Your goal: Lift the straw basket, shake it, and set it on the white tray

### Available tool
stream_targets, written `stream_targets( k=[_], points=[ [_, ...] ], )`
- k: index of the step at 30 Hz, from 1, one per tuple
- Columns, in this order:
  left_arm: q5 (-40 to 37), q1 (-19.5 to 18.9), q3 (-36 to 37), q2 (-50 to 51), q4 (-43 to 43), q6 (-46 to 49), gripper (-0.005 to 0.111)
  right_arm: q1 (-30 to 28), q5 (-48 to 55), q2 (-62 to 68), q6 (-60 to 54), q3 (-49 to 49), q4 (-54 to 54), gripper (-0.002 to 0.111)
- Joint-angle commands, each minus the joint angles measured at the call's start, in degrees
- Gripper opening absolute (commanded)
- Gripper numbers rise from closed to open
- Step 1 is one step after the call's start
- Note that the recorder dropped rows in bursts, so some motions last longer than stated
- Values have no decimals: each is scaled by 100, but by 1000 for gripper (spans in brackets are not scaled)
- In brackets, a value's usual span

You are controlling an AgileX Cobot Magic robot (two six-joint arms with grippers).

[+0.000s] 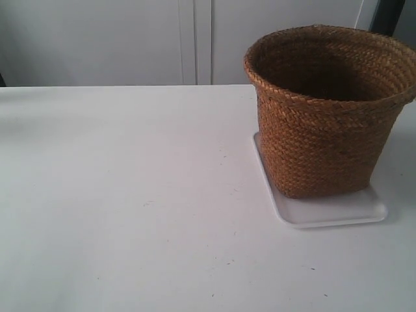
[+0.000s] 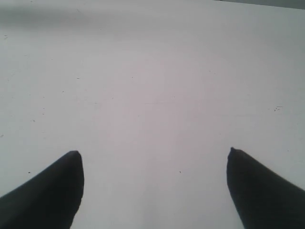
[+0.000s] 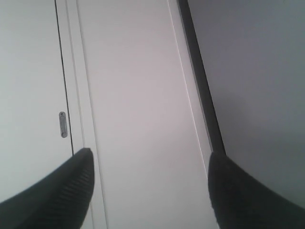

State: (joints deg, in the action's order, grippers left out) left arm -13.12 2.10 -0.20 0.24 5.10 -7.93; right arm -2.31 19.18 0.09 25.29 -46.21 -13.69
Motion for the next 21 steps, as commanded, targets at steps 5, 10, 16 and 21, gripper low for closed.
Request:
stream_targets(
  k=[5, 10, 16, 21],
  points=[
    [-20, -9, 20, -24, 37, 26, 83, 11, 6, -9, 19, 26, 11, 63],
    [-20, -9, 20, -24, 37, 26, 83, 11, 22, -9, 102, 2, 84, 63],
    [-20, -9, 20, -24, 37, 26, 83, 11, 367, -9, 2380, 223, 848, 63],
    [-20, -9, 20, -24, 37, 26, 83, 11, 412, -9, 3681, 1011, 1311, 63]
  ],
)
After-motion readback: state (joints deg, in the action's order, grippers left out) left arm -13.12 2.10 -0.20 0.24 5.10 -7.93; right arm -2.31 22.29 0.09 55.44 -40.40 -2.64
